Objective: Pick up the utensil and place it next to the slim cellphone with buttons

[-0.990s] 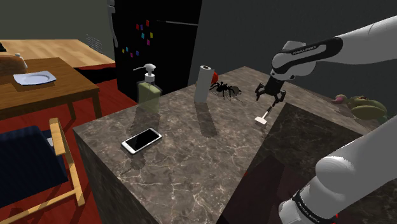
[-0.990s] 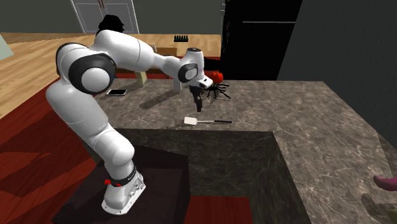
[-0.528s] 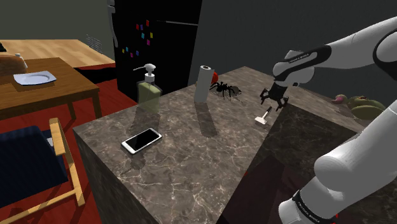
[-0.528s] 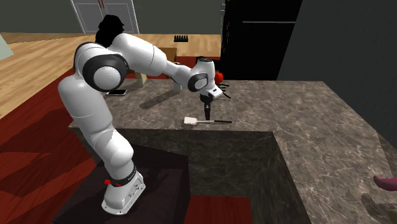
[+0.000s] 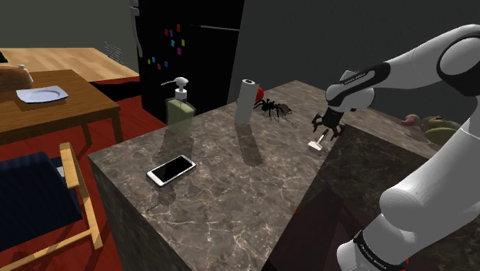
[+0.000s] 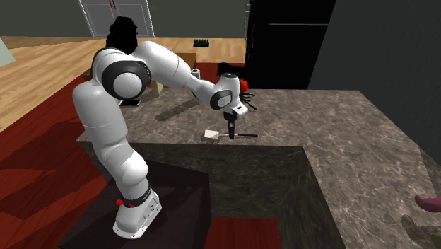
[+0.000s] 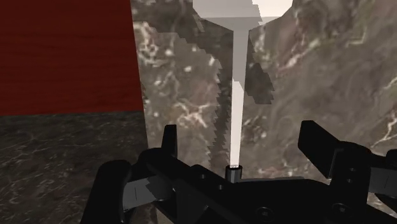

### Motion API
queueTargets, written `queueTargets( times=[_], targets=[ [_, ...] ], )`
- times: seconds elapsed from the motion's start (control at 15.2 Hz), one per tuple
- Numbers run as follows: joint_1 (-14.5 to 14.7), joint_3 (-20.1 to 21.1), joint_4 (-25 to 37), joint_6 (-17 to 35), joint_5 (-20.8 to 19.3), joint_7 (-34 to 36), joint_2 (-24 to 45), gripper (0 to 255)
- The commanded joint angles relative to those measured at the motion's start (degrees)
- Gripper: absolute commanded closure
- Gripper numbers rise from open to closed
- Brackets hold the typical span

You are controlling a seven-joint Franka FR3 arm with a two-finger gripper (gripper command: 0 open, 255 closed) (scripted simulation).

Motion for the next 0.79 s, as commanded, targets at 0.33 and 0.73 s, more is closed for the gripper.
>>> queueTargets(
  times=[0.33,0.73],
  targets=[
    [0.01,0.02,-0.05,0.28,0.04,0.01,0.20,0],
    [0.01,0.02,-0.05,0.28,0.04,0.01,0.20,255]
  ],
)
